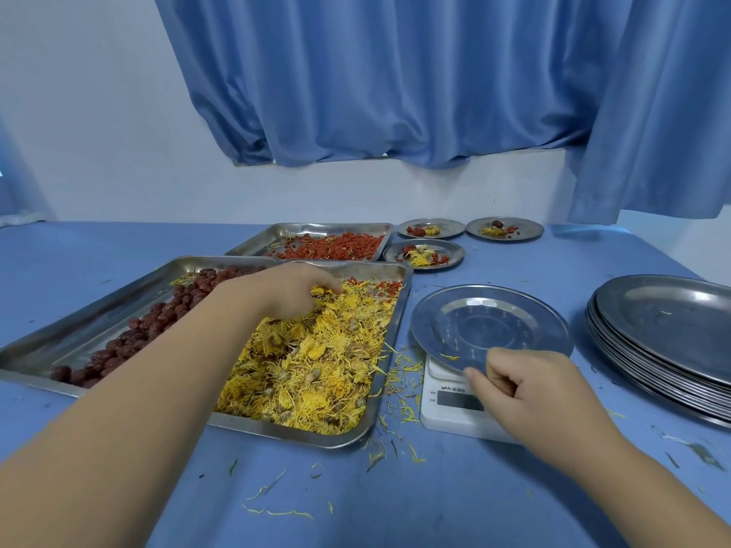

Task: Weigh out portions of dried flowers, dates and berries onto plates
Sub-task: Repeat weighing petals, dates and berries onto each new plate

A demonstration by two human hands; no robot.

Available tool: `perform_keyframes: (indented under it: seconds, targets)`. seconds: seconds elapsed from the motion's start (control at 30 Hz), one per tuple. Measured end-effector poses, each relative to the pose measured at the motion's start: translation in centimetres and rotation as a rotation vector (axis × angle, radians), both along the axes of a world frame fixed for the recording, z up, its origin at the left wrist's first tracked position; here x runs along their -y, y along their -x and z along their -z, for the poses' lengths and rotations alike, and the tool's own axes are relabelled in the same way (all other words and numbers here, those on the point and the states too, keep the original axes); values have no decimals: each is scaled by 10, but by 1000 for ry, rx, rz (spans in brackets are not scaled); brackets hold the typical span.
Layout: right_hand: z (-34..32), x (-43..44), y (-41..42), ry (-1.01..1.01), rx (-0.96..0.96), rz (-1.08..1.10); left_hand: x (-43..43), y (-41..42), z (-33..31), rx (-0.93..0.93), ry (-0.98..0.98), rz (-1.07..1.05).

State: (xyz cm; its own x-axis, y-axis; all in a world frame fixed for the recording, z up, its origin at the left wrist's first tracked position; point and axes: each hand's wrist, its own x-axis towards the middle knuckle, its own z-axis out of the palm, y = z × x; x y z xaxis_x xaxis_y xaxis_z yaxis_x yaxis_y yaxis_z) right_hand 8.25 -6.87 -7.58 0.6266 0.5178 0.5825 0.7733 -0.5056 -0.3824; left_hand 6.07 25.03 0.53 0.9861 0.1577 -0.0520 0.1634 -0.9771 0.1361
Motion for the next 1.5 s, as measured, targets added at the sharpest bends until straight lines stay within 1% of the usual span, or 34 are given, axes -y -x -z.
perform_keyframes:
  seconds: [0.03,0.1,0.17,0.33,0.6,0.8,0.9,1.0,1.07,1.2,1.33,1.5]
  targets:
    - [0,0,0,3,0,-4,-1,-3,-1,-71,-20,3]
    - [-1,-1,1,11,2,-10,-2,-9,-3,-149,-44,-4]
    - [-1,-1,2,21,2,-15,-2,-13,-3,-164,-55,-10]
    - [-2,0,3,19,1,-21,-8,-16,-5,-134,-27,-19]
    - [-2,1,1,12,-9,-11,-21,-6,-18,36,60,-28]
    - [-2,2,1,-5,-7,-3,-20,3,-14,177,240,-43]
    - [-2,3,1,-12,-11,-1,-14,5,-7,244,296,-49]
    - [-2,3,1,-11,-15,0,-7,7,-5,265,350,-28]
    - [-2,2,2,-4,-11,-2,-5,9,-8,225,374,-18]
    - [-3,3,1,-8,-9,-5,-3,9,-13,67,390,-14]
    - [-2,2,1,-4,-5,-4,-4,11,-17,15,459,-40]
    - [-2,3,0,-7,-17,-7,-8,15,-16,-126,369,-1]
